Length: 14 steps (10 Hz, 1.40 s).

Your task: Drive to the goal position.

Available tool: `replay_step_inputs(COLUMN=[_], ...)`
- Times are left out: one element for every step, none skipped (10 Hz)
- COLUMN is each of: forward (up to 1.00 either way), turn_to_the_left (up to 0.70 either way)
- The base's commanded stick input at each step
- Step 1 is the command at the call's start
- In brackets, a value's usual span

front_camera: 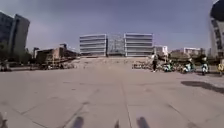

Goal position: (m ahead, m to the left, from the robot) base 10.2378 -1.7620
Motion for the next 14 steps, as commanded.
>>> replay_step_inputs(forward=[0.85,1.0,1.0,1.0,1.0,1.0,1.0,1.0,1.0,1.0,1.0,0.12,0.0,0.0], turn_to_the_left=[0.0,0.0,0.0,0.0,0.0,0.0,0.0,0.0,0.0,0.0,0.0,0.0,0.0,0.0])
